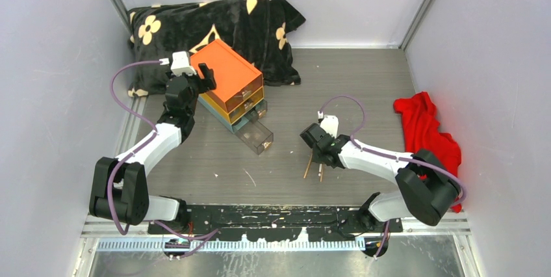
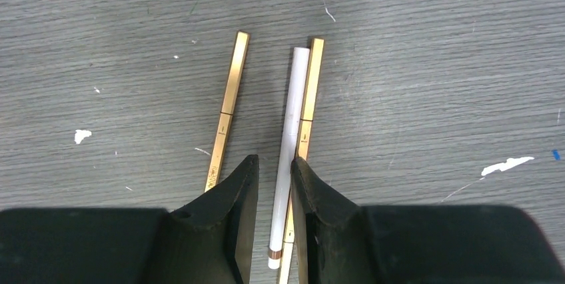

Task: Organize the makeup
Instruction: Pick up the makeup brush from the center of the board.

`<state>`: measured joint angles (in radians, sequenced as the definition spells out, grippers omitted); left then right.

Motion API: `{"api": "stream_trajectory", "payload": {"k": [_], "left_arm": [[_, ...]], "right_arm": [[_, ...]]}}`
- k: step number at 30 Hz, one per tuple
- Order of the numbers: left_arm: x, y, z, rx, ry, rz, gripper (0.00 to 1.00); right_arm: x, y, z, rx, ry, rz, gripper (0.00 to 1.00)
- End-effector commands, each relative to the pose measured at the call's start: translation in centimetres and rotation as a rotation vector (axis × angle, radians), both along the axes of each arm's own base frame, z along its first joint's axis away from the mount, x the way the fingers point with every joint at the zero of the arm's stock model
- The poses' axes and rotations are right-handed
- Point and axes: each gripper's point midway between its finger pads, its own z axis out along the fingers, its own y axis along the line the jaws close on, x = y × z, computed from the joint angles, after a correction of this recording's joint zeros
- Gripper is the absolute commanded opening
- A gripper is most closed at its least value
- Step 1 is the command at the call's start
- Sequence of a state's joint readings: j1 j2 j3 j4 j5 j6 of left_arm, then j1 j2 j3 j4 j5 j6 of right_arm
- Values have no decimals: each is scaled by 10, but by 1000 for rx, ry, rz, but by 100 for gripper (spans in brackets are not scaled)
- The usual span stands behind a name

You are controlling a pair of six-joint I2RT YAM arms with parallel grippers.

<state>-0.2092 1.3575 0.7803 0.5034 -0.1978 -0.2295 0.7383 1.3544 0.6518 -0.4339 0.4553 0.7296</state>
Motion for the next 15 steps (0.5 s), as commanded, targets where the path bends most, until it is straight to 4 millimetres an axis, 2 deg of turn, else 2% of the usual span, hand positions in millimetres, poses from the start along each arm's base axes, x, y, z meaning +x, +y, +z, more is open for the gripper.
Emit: {"api": "stream_trajectory", "payload": {"k": [1, 12, 14, 15], "left_arm": [[-43, -22, -119, 111, 396, -162, 77], [-42, -22, -119, 111, 397, -162, 77], [-42, -22, -119, 111, 397, -162, 77], [-42, -22, -119, 112, 397, -162, 77]], "right_arm": [[2, 5, -4, 18, -11, -6, 30], [-2, -1, -16, -15, 12, -17, 30], [-2, -3, -18, -23, 19, -20, 27], [-3, -3, -20, -28, 21, -22, 22]]}}
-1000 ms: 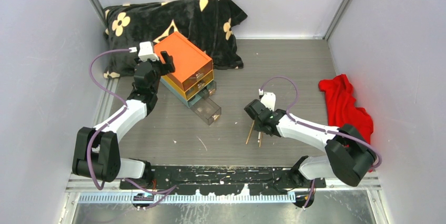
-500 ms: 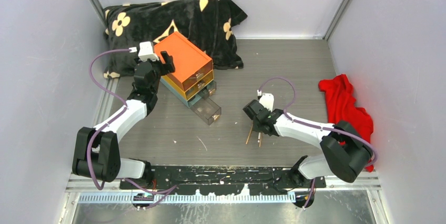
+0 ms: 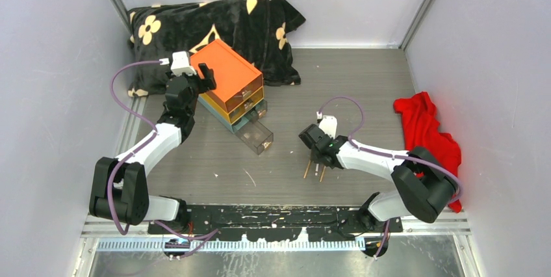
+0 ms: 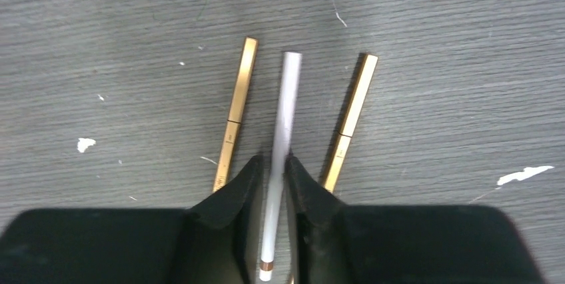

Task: Organize the makeup
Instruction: Pick up the makeup brush from the center of the board.

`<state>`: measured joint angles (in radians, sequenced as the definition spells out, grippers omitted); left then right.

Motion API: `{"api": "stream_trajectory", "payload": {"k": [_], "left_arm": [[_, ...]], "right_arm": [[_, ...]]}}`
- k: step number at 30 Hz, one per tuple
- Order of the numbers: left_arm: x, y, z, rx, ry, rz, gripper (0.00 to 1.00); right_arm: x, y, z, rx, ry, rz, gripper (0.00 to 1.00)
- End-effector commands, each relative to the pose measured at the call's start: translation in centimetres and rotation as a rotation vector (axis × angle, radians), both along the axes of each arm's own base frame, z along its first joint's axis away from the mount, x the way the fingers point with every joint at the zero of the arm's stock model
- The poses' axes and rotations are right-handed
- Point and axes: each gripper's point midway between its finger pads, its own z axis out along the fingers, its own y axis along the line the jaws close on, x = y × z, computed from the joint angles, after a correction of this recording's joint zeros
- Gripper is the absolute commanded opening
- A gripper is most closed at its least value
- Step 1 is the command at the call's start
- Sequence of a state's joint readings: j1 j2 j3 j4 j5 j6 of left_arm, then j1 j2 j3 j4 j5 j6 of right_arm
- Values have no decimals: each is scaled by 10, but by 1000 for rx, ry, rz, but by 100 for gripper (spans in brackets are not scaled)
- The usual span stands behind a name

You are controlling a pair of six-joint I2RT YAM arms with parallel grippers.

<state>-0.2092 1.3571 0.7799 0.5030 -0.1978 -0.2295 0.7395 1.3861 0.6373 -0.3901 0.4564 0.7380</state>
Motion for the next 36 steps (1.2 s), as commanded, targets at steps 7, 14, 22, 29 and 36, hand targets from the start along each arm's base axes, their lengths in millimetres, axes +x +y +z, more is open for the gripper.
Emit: {"api": "stream_trajectory", "payload": {"k": [7, 14, 22, 29, 36], "left_arm": [[-42, -22, -119, 110, 397, -162, 77], [-42, -22, -119, 111, 398, -161, 77], [-43, -22, -119, 110, 394, -162, 77], [-43, -22, -119, 110, 394, -160, 77], [-43, -22, -118, 109, 392, -161, 77]], "right_arm": [[-8, -13, -18, -69, 43, -28, 1], [14, -1, 51, -44, -84, 13, 1], [48, 79, 142, 72, -143, 339, 1], [68, 159, 155, 266, -163, 535, 1], [73, 207, 135, 391, -101, 620, 1]]}}
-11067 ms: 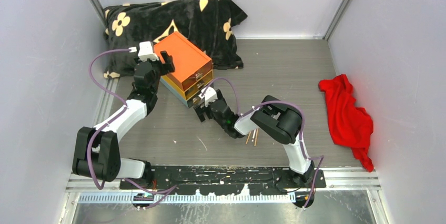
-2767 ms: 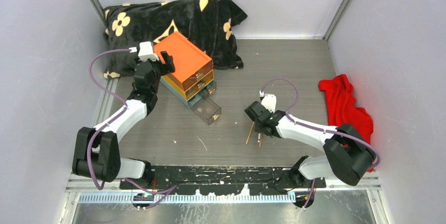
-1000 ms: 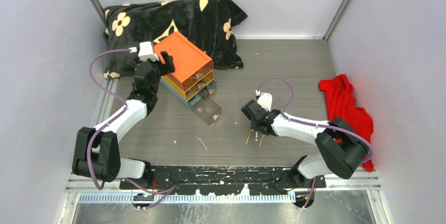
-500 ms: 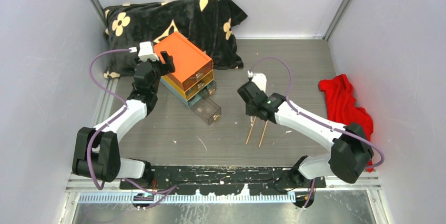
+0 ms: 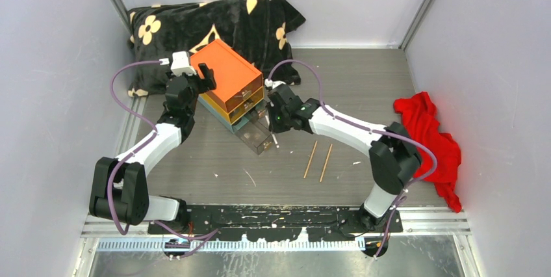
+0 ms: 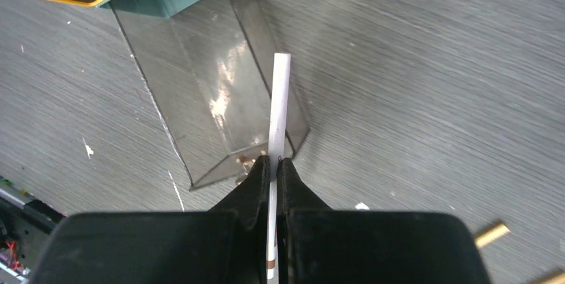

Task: Organize the makeup
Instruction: Place the makeup brush in the drawer.

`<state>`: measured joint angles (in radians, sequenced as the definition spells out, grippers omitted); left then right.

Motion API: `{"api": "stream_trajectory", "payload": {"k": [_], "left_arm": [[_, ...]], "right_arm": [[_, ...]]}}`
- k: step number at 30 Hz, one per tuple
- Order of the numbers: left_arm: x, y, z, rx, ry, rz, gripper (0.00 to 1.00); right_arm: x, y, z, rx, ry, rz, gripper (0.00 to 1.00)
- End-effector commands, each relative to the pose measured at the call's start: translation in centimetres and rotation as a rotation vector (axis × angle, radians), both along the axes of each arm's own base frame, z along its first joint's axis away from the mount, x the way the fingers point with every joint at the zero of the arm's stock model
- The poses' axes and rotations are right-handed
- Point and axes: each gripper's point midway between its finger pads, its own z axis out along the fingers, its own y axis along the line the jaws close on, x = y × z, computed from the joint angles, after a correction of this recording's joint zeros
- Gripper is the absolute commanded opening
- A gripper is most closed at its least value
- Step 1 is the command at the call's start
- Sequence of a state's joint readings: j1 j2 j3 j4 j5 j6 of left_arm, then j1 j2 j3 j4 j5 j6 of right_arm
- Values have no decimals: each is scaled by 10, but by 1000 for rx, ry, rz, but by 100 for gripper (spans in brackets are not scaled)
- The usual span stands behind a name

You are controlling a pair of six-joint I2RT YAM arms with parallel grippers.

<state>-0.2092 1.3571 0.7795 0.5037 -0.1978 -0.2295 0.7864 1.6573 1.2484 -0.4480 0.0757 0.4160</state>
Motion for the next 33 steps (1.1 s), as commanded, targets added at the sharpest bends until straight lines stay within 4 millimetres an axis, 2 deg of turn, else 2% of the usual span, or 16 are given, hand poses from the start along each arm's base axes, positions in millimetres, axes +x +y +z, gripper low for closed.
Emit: {"api": "stream_trajectory", "payload": {"k": [1, 11, 16, 21, 26, 29, 33], "left_arm": [[-42, -22, -118, 109, 392, -160, 77], [-43, -21, -119, 109, 394, -159, 77], [-43, -22, -119, 110, 394, -160, 77], [-43, -22, -119, 109, 393, -160, 77], [-43, -22, -119, 110, 395, -162, 77], [-43, -22, -118, 111, 394, -162, 77], [-43, -22, -119, 111, 394, -163, 77]], "right_arm": [[7, 47, 29, 171, -28, 111, 1], [13, 76, 31, 242, 7, 153, 1], [16, 86, 19, 240, 38, 165, 1], [16, 90, 5, 232, 67, 171, 1], [13, 87, 0, 219, 76, 171, 1], [13, 87, -2, 210, 76, 184, 5], [14, 86, -1, 199, 63, 195, 17]]}}
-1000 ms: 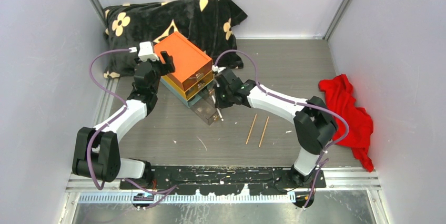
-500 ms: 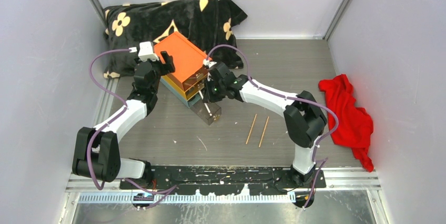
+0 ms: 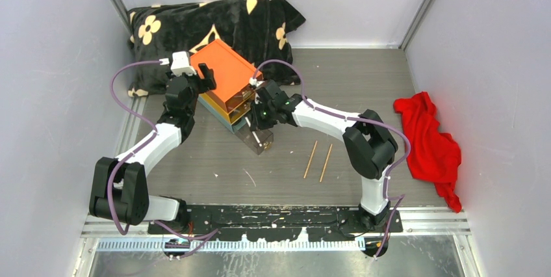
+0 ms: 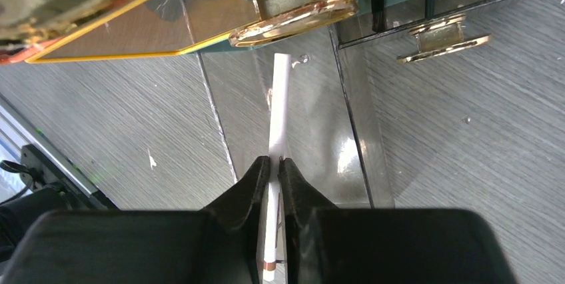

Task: Organize the makeup
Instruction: Place the makeup brush in the drawer.

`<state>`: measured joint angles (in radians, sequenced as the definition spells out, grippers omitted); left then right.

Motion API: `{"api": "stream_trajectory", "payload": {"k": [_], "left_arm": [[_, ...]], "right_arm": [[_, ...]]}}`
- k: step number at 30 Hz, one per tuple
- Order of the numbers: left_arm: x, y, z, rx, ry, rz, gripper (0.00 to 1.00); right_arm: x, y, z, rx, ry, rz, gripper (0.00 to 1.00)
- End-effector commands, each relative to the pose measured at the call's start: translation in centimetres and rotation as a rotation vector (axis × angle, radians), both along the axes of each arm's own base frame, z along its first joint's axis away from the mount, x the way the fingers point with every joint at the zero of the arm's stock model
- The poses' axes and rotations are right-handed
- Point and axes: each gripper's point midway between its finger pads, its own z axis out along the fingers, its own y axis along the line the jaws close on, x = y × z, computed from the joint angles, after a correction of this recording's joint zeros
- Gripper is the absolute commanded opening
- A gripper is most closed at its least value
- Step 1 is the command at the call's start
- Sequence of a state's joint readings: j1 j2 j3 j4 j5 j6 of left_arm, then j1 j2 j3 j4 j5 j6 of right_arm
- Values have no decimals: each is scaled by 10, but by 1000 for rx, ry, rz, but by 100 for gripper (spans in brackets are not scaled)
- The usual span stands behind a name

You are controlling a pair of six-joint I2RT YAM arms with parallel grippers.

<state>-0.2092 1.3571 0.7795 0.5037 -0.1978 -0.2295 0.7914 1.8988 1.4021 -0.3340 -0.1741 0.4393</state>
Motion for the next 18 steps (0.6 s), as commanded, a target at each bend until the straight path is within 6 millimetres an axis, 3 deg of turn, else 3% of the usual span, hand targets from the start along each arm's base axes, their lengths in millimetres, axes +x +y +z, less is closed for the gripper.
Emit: {"api": "stream_trajectory", "payload": {"k": [1, 12, 15, 18], "left_arm": [[-43, -22, -119, 111, 395, -163, 77], [-43, -22, -119, 111, 395, -165, 77], [-43, -23, -119, 111, 395, -166, 77], [-43, -23, -119, 111, 396, -167, 77]], "right_arm": [[7, 11, 26, 45, -69, 30, 19], [12, 11, 59, 87, -166, 39, 24], [12, 0, 73, 76, -198, 1, 24], [12, -29, 80, 6, -250, -93, 24]]}}
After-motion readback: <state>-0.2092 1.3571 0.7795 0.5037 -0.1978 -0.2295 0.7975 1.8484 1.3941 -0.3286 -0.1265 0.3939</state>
